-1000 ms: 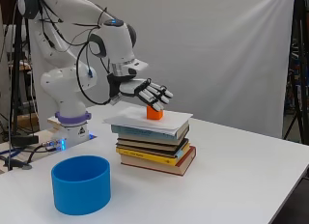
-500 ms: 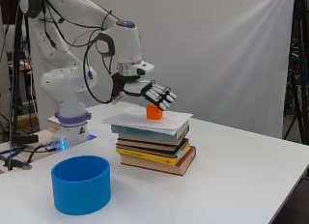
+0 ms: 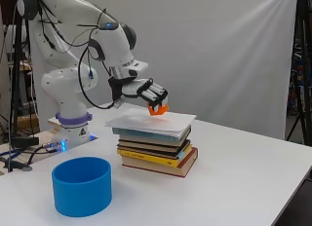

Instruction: Teleoperate dual arm-hand system to pick and place objects

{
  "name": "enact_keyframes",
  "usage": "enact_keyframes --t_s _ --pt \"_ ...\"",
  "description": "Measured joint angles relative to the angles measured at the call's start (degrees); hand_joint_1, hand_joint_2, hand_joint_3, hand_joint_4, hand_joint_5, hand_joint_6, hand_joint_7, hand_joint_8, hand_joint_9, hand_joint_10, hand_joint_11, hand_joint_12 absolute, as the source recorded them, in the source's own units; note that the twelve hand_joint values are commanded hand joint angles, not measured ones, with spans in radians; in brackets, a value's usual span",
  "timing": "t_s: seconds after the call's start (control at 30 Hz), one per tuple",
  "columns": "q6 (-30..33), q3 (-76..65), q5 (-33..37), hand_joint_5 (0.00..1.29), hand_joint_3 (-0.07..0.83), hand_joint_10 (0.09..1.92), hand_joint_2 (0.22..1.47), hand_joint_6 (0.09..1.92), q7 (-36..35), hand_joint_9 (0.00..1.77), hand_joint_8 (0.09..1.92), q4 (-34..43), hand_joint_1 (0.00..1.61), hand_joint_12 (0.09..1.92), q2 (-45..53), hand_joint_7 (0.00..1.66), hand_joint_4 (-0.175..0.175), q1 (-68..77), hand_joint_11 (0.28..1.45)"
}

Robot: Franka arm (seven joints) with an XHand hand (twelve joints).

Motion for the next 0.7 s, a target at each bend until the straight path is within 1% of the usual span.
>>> enact_keyframes --t_s 0.03,0.07,0.1,0.13,0.17,0.2,0.23,0.27,0.33,0.37,0.4,0.43,0.47,0.5,0.53,0.57,0.6,0.7 --pt "-1.0 -0.2 -0.4 0.48 -0.007 1.35 1.26 0.93 -0.4 0.67 1.34 1.3 0.68 0.7 0.0 0.52 0.058 0.0 0.59" --pt "-2.1 -0.2 -1.2 0.53 -0.005 1.17 1.23 0.64 -0.5 0.7 1.15 3.0 0.61 0.45 0.1 0.55 0.07 0.0 0.65" --pt "-3.7 0.0 -2.3 0.58 -0.003 1.13 1.21 0.42 0.1 0.75 1.06 5.3 0.59 0.35 0.3 0.59 0.075 -0.1 0.71" --pt "-5.2 0.3 -3.4 0.64 -0.002 1.18 1.2 0.27 1.4 0.79 1.05 7.7 0.6 0.47 0.5 0.63 0.077 -0.1 0.71" --pt "-6.7 0.5 -4.5 0.67 -0.001 1.27 1.19 0.17 2.9 0.82 1.08 10.2 0.61 0.71 0.7 0.65 0.079 -0.2 0.67" --pt "-8.3 0.6 -5.4 0.69 0.0 1.35 1.19 0.11 4.5 0.84 1.12 12.9 0.63 0.92 1.1 0.66 0.081 -0.2 0.63" --pt "-9.9 0.7 -6.2 0.71 0.0 1.41 1.18 0.09 5.8 0.84 1.15 15.5 0.64 1.06 1.6 0.66 0.084 -0.3 0.6" --pt "-11.5 0.7 -7.2 0.72 0.0 1.45 1.18 0.09 7.0 0.84 1.18 18.5 0.65 1.16 2.1 0.66 0.087 -0.3 0.58" --pt "-14.9 0.7 -9.2 0.73 0.0 1.49 1.18 0.09 8.9 0.84 1.2 24.2 0.66 1.23 3.1 0.66 0.089 -0.5 0.56" --pt "-16.7 0.7 -10.0 0.6 -0.003 1.08 1.15 0.09 9.8 0.68 0.85 26.7 0.58 0.9 3.6 0.54 0.089 -0.5 0.5" --pt "-18.4 0.6 -10.9 0.5 -0.002 0.66 1.13 0.09 10.7 0.59 0.51 29.1 0.51 0.55 4.0 0.47 0.091 -0.6 0.48" --pt "-20.1 0.5 -11.6 0.38 -0.005 0.37 1.09 0.09 11.6 0.52 0.27 31.2 0.38 0.31 4.6 0.4 0.094 -0.7 0.47" --pt "-21.7 0.1 -12.0 0.22 -0.012 0.19 0.99 0.09 12.7 0.39 0.14 33.0 0.23 0.16 5.2 0.24 0.093 -0.8 0.45" --pt "-23.1 -0.2 -12.3 0.12 -0.015 0.09 0.9 0.09 13.6 0.26 0.09 34.5 0.12 0.09 5.7 0.13 0.095 -0.9 0.43" --pt "-24.1 -0.4 -12.4 0.06 -0.016 0.09 0.83 0.09 14.2 0.19 0.09 35.6 0.06 0.09 6.0 0.07 0.097 -0.9 0.42" --pt "-24.3 -0.7 -12.3 0.03 -0.016 0.09 0.8 0.09 14.3 0.18 0.09 35.9 0.03 0.09 6.1 0.03 0.103 -0.9 0.43" --pt "-23.9 -0.8 -12.2 0.02 -0.01 0.09 0.79 0.09 14.1 0.21 0.09 35.6 0.01 0.09 6.1 0.04 0.108 -1.0 0.44" --pt "-20.5 -0.9 -12.0 0.07 0.009 0.09 0.83 0.09 13.1 0.32 0.09 31.0 0.0 0.09 4.8 0.13 0.107 -1.1 0.47"
